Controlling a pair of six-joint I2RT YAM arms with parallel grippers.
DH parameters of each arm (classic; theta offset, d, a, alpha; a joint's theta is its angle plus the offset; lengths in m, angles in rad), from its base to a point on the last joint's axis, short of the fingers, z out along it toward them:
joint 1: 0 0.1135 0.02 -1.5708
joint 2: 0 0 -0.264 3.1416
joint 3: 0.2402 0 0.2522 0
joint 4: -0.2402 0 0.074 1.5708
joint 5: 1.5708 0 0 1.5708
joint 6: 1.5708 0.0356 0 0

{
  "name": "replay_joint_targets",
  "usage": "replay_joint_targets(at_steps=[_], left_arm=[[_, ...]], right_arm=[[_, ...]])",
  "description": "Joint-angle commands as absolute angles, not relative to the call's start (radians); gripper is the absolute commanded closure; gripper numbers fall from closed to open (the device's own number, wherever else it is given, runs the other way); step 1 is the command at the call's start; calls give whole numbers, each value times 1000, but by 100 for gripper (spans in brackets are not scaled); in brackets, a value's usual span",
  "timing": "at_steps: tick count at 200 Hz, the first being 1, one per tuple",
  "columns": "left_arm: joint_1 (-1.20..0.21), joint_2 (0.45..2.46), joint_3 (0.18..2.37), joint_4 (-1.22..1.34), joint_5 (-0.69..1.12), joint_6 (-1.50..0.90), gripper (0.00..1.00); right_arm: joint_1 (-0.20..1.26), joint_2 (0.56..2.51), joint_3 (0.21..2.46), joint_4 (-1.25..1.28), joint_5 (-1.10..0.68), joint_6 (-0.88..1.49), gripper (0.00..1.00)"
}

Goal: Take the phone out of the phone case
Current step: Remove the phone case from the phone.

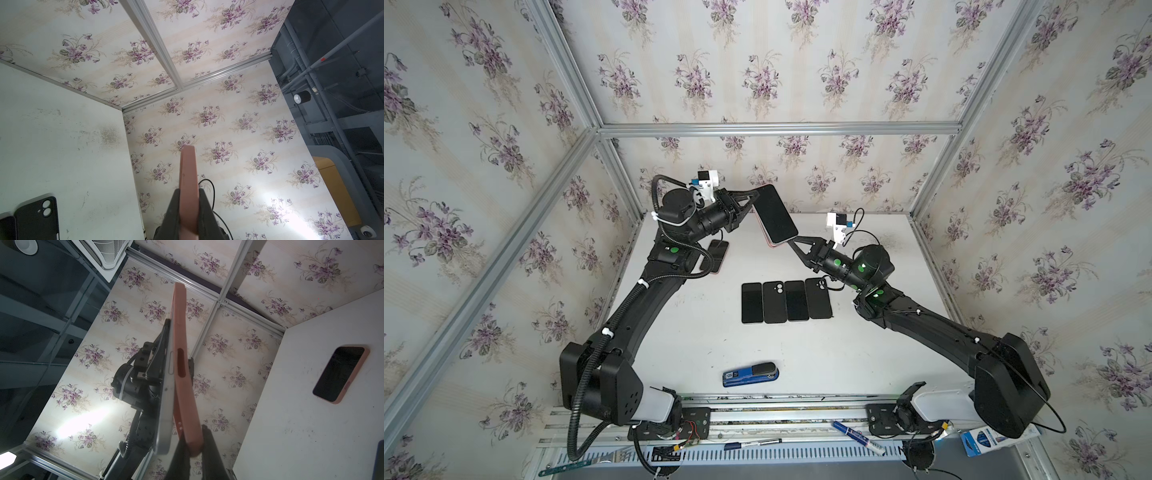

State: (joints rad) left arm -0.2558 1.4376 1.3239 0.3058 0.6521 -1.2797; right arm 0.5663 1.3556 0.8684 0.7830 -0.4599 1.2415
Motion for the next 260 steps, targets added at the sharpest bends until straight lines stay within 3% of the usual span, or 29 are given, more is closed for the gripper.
replay_joint_targets(at_steps=[1,23,63,123,197,260], left_arm=[[-256,1432,1312,363,685,-1292,100],[-258,1440,1293,364,677,-1289,96],[-271,1453,1274,364,661,-1276,65],[-273,1464,1231,313,626,-1248,30],[-284,1500,1249,174,599,-1160,17],[-288,1473,1340,-81,490,-925,14]], right_arm=[[565,1360,874,840,-441,1247,98],[565,1353,867,827,-437,1252,100],[566,1321,835,783,-410,1247,100],[564,1305,796,761,-382,1257,100],[561,1313,764,765,-366,1280,100],[558,1312,749,754,-360,1290,100]])
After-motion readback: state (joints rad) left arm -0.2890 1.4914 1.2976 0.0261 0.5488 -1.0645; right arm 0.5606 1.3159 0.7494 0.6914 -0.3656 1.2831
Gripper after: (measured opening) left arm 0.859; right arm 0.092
